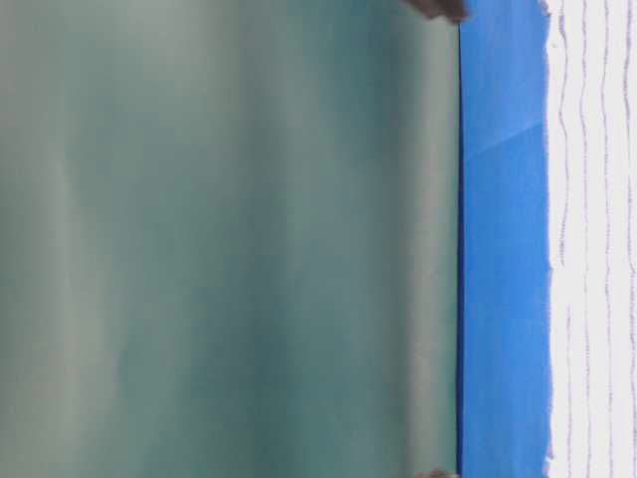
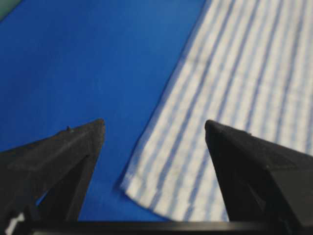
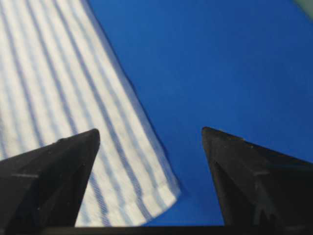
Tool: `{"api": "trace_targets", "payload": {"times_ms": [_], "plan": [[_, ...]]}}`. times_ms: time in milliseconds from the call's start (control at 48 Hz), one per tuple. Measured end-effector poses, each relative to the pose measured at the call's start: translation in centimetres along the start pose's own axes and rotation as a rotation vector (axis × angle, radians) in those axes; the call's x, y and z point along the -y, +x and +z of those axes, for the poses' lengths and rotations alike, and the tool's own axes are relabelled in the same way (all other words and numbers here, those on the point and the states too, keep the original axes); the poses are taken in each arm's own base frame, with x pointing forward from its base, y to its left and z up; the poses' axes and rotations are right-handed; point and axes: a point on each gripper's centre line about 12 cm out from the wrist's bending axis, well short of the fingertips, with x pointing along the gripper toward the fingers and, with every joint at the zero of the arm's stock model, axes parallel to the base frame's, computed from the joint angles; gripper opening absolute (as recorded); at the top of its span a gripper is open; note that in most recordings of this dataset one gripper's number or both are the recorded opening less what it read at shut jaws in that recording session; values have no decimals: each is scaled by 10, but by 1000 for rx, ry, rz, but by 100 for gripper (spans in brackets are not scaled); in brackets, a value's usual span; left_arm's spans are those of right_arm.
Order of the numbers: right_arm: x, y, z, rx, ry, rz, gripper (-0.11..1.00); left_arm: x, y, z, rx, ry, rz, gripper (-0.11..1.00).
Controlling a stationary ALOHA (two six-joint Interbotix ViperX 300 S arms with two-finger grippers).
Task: Fold the blue towel.
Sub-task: 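Move both grippers to the towel's far corners and grasp them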
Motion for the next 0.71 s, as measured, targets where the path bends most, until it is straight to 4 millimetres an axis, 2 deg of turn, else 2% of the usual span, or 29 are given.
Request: {"api": "trace_targets", "payload": {"times_ms": [271, 480, 584, 667, 709], "plan": [[12, 23, -35, -85, 27, -78, 72, -13, 28, -31, -109, -18, 45, 79], [14, 30, -44, -117, 24, -90, 68, -14, 44, -47, -162, -27, 50, 77], [13, 30, -44, -116, 24, -90, 59, -14, 48, -53, -183, -35, 51, 73], [13, 30, -44, -119, 23, -89, 47, -14, 49, -55, -194, -37, 52, 62], [13, 29, -45, -119, 21, -87, 36, -14, 49, -56, -197, -37, 52, 55]]}}
